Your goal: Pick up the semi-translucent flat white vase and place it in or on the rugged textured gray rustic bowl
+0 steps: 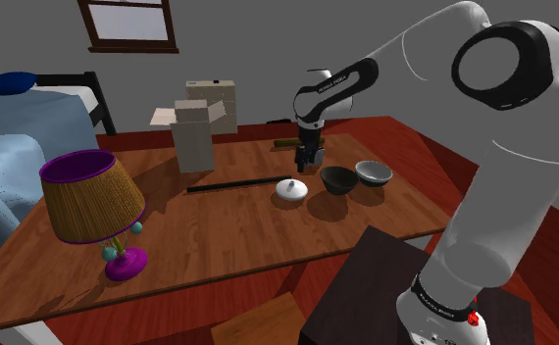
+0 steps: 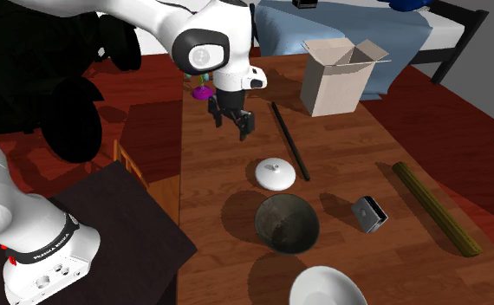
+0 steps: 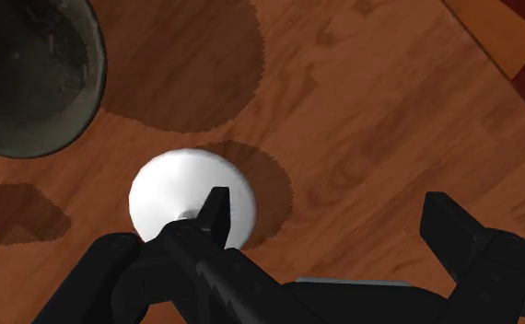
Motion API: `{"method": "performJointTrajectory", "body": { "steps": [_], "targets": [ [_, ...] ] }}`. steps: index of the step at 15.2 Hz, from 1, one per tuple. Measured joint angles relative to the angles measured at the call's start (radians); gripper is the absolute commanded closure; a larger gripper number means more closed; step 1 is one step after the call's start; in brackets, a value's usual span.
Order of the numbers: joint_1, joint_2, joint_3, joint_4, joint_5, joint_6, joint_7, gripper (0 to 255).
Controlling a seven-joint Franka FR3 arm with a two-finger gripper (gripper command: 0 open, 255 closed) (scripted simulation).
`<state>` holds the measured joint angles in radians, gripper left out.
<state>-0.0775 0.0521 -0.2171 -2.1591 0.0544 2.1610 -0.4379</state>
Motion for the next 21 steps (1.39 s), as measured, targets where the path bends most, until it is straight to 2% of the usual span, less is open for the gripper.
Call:
{"method": "performJointTrajectory", "body": {
  "steps": [11,16,21],
  "targets": [
    [-0.076,0.419,0.000,0.328,0.095,0.080,-0.113,0],
    [-0.127,0.604,0.009,0.536,0.119,0.056,-0.145,0],
    [-0.137,0.668,0.017,0.568,0.130,0.088,-0.152,0]
  ]
}}
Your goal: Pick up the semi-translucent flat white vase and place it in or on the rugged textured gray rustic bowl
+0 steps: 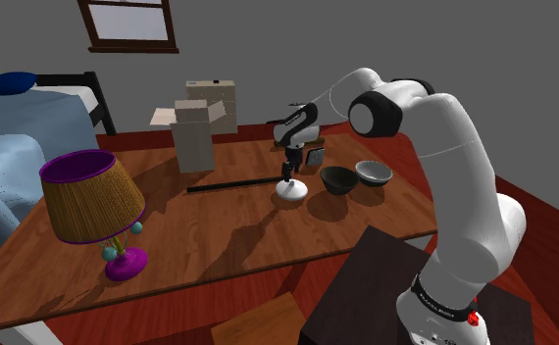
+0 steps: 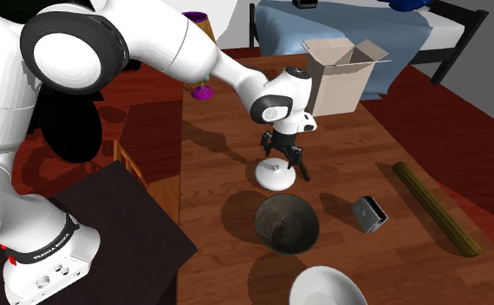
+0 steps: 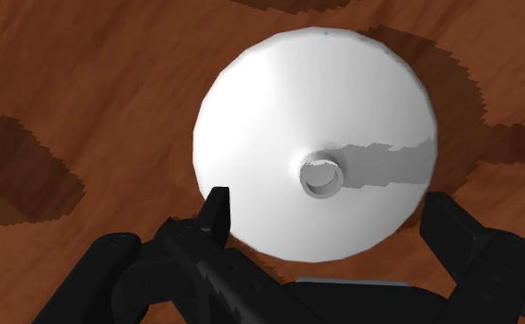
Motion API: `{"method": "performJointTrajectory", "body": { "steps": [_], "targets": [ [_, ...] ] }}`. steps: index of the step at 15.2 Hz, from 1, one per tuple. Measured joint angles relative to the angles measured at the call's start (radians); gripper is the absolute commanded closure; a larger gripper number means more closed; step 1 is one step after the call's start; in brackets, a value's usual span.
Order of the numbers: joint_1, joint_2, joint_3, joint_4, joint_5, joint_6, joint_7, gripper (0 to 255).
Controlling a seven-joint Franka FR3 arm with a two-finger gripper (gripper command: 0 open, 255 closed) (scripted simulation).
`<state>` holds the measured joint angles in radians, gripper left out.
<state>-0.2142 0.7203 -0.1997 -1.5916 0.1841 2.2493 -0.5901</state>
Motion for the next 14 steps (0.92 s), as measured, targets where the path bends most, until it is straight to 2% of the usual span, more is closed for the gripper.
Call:
{"method": "performJointTrajectory", "body": {
  "steps": [9,10,14],
  "targets": [
    [-0.004,0.032,0.005,0.001,0.007,0.030,-0.005,0],
    [-0.004,0.032,0.005,0.001,0.007,0.030,-0.005,255],
    [-0.004,0.031,0.005,0.002,0.007,0.030,-0.005,255]
  ]
}}
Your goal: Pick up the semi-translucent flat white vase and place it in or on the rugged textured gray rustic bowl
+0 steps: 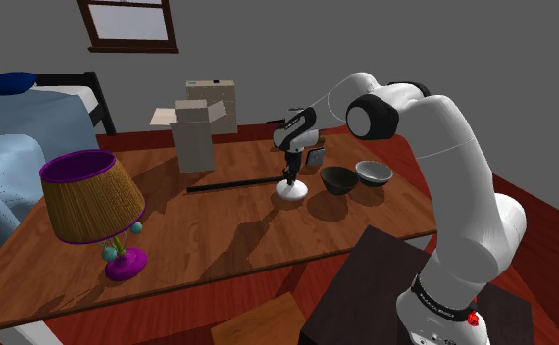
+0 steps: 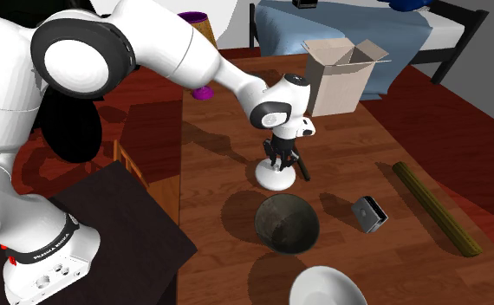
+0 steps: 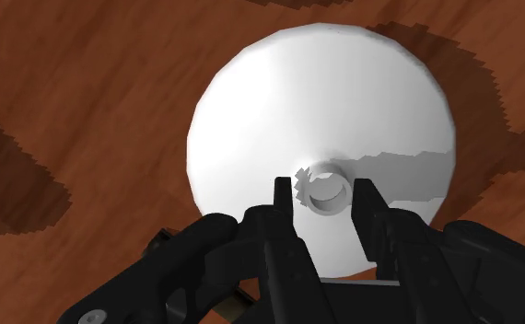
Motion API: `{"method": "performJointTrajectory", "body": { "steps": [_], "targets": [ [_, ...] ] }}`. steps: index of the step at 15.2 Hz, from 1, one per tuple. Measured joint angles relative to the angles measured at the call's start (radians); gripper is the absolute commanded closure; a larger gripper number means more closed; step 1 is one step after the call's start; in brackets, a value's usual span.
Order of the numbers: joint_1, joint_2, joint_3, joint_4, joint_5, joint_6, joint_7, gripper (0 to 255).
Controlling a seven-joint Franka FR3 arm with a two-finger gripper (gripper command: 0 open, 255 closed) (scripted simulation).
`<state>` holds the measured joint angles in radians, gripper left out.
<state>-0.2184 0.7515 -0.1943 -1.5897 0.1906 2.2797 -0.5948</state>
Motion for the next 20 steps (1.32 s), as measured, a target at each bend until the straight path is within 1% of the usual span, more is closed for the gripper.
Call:
{"method": "performJointTrajectory", "body": {
  "steps": [7,20],
  "targets": [
    [0.001,-0.005,-0.001,-0.003,-0.001,-0.002,0.000,255],
    [0.012,-0.109,-0.018,0.002,-0.023,-0.111,0.014,255]
  ]
}}
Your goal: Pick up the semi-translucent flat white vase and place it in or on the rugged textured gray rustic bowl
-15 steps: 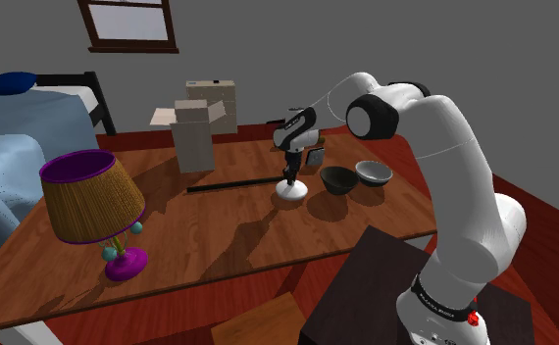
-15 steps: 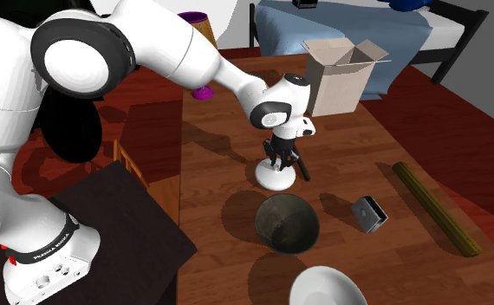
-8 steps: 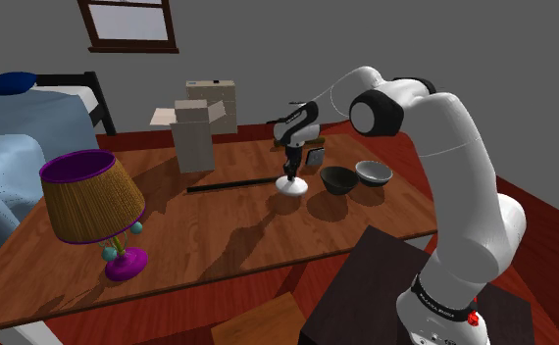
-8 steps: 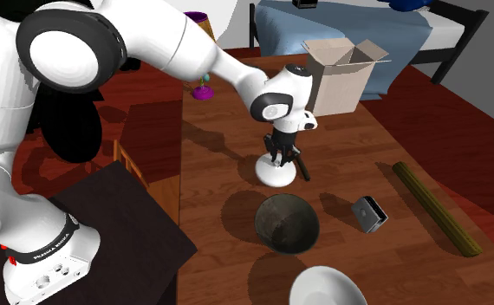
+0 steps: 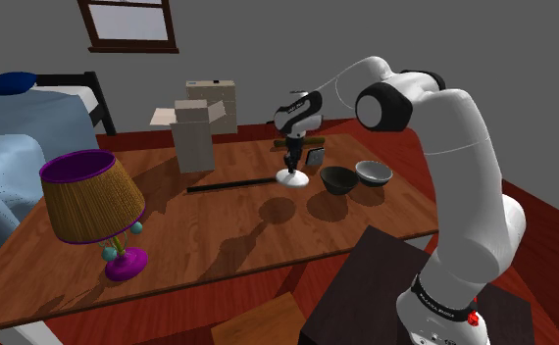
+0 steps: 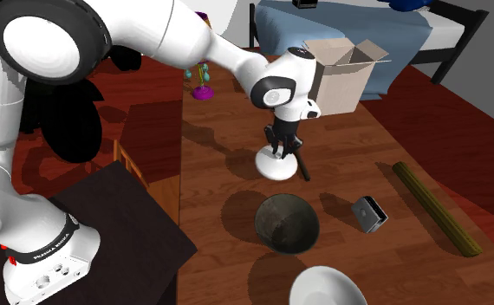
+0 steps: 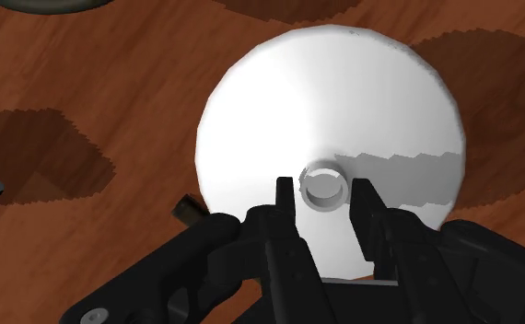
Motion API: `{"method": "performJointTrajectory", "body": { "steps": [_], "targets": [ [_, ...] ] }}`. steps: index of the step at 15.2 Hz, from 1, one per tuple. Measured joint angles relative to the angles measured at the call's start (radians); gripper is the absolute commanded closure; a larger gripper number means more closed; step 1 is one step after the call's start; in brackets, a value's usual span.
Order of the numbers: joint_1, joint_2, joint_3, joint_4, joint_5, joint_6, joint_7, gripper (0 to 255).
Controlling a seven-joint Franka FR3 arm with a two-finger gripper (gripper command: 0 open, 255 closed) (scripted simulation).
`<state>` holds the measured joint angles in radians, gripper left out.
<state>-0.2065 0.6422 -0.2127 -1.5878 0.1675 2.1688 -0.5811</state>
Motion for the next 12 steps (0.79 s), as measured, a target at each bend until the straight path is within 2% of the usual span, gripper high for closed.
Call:
{"method": "performJointTrajectory", "body": {
  "steps": [12],
  "targets": [
    [0.008,-0.078,-0.013,0.046,-0.021,-0.123,0.016,255]
  ]
}}
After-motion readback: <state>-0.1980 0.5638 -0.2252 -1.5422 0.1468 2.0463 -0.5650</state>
